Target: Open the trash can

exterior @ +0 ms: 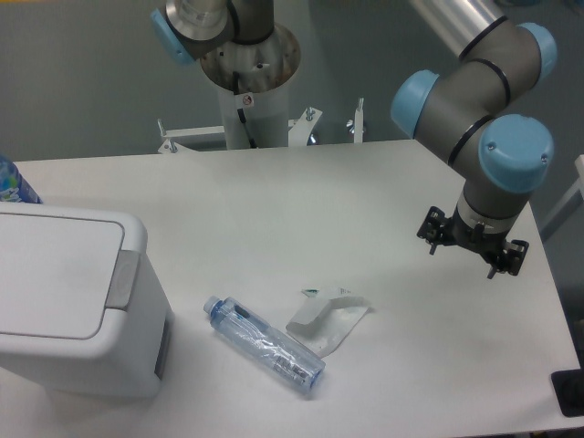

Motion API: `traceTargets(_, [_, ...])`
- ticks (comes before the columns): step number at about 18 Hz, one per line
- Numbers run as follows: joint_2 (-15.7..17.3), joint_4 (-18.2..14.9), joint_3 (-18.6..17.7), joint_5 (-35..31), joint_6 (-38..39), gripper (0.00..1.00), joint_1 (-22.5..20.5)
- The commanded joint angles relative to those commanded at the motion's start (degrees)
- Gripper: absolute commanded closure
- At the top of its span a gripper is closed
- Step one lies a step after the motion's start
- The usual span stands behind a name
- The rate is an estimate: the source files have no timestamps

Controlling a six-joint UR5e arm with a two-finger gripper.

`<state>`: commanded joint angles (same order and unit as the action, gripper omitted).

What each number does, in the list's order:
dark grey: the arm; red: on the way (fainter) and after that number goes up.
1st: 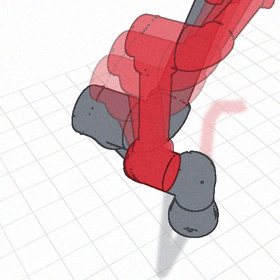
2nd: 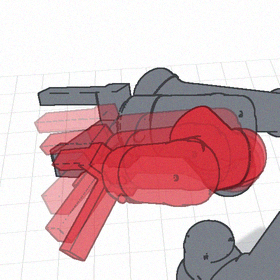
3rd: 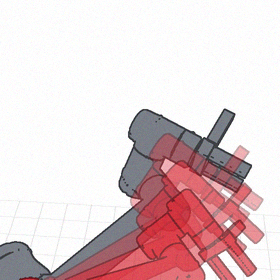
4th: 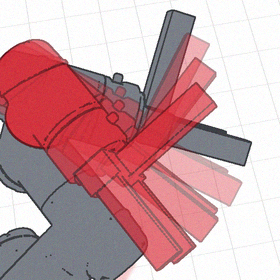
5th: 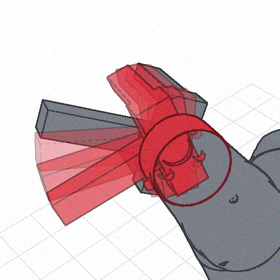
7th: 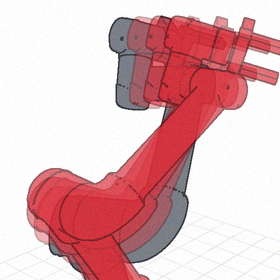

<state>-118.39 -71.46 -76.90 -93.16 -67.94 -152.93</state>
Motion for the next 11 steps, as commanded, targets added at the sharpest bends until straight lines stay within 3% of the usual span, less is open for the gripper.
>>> traceTargets(11, [-0.1, 0.1, 0.7, 1.4, 2.2, 0.0, 0.7])
